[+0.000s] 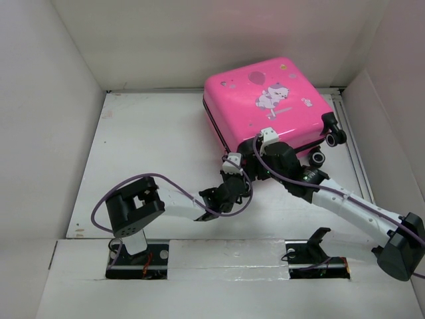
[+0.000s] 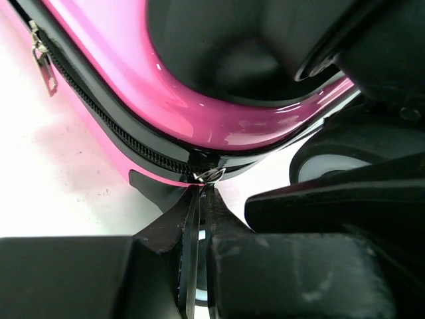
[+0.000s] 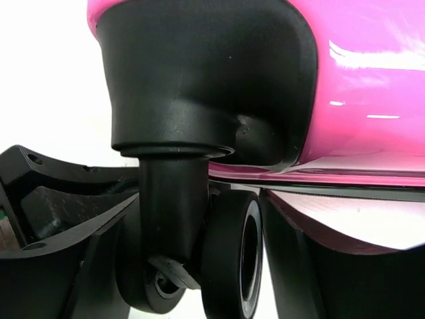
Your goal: Pack the luggage
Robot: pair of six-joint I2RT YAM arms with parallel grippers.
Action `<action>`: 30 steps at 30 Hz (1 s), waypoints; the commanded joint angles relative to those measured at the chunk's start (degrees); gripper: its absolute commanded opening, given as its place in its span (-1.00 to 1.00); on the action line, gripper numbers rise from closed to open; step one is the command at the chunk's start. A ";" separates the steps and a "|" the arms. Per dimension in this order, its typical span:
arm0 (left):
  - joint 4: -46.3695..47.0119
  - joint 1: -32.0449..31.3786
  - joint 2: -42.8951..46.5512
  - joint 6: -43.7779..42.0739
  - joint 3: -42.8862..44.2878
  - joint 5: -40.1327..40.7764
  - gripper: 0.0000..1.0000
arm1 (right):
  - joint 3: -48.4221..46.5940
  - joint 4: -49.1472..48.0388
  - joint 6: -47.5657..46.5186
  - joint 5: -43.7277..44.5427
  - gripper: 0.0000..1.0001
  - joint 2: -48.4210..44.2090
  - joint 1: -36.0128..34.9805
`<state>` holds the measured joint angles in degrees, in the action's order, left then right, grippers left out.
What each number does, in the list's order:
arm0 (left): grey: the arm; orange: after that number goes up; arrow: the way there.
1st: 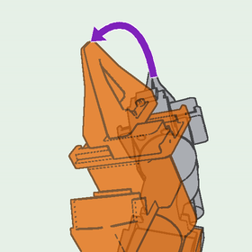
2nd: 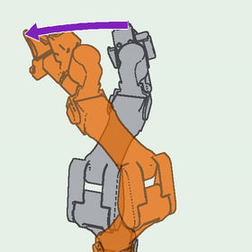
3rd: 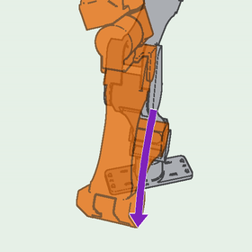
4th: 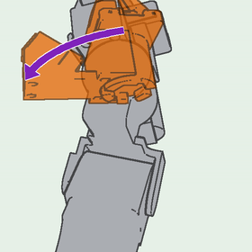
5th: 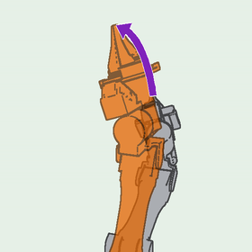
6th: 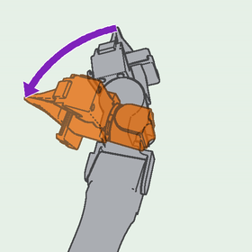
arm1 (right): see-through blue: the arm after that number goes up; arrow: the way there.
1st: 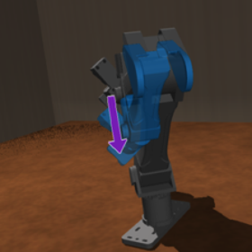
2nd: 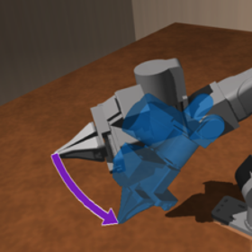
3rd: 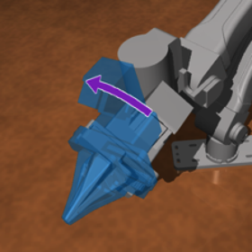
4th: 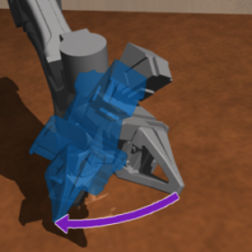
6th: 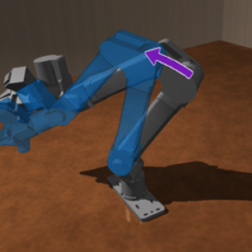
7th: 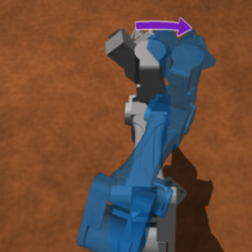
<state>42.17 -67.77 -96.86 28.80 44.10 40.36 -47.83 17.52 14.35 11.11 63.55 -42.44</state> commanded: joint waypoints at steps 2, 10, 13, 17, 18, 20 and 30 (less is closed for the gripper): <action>9.15 1.50 2.81 -0.94 -1.46 7.10 -1.00 | 0.11 -0.47 -0.55 -0.92 0.52 -0.18 0.51; 12.30 1.50 2.73 -2.69 -3.32 3.15 -0.34 | -0.51 -0.56 -1.60 -2.76 -0.32 -0.18 2.09; 15.56 1.50 2.11 -4.53 -3.93 1.57 0.04 | -1.03 -0.56 -1.60 -4.08 -0.35 -0.18 2.09; 18.46 1.50 1.59 -6.30 -4.46 1.56 0.06 | -1.03 -1.69 -2.13 -5.40 -0.75 -0.18 2.09; 18.47 1.50 1.59 -6.82 -3.76 1.56 0.06 | -1.03 -1.70 -2.13 -6.01 -0.77 -0.18 2.09; 19.17 1.50 1.06 -7.43 -3.23 0.52 0.06 | -0.51 -1.70 -2.13 -7.85 -0.80 -0.18 2.09; 21.02 0.79 6.76 -7.44 -9.90 -3.44 -0.23 | 0.02 -4.06 -2.13 -9.61 -0.82 0.35 2.62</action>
<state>58.04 -67.02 -95.11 21.26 35.90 37.93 -47.83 17.02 12.64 3.79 63.77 -40.14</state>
